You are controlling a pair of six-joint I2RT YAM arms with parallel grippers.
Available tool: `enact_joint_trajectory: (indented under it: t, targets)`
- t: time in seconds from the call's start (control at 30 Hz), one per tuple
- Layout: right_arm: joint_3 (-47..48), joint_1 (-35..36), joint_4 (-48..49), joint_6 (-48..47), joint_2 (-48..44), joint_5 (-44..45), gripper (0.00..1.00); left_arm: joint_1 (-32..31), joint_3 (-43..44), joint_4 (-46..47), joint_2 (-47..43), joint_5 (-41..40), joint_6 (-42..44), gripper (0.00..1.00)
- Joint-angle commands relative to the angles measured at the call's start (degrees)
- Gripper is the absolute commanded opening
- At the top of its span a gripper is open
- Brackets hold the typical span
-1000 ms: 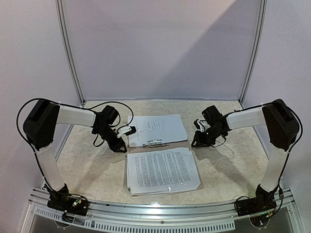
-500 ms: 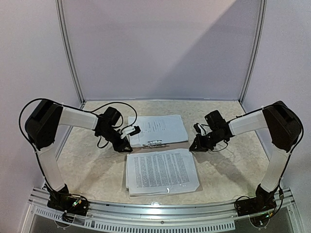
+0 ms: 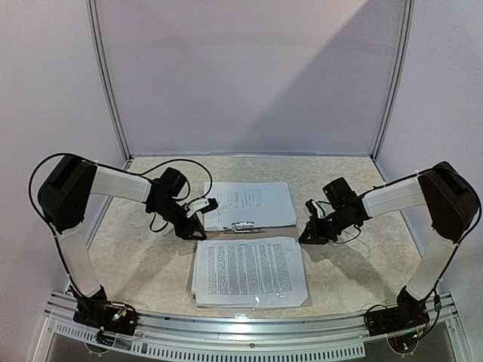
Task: Put the files into the folder
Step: Adjust the folder with files at the center of the board, then adjust the file with the spring clip on the folder.
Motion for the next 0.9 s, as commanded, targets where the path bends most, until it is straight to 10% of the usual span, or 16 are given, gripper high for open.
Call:
enact_joint_trajectory:
  t: [0.0, 0.27, 0.87]
  targets:
    - [3.41, 0.17, -8.71, -2.46, -3.34, 6.3, 0.13, 1.51, 1.11, -15.13, -0.52, -1.04, 3.81, 0.46]
    - [18.85, -2.85, -12.61, -7.02, 1.93, 19.25, 0.14, 6.78, 16.19, -20.32, 0.87, 2.11, 4.71, 0.49]
    - [39.47, -1.1, -12.53, -12.62, 25.32, 30.93, 0.16, 7.88, 40.87, -10.65, 22.92, -18.76, -10.27, 0.48]
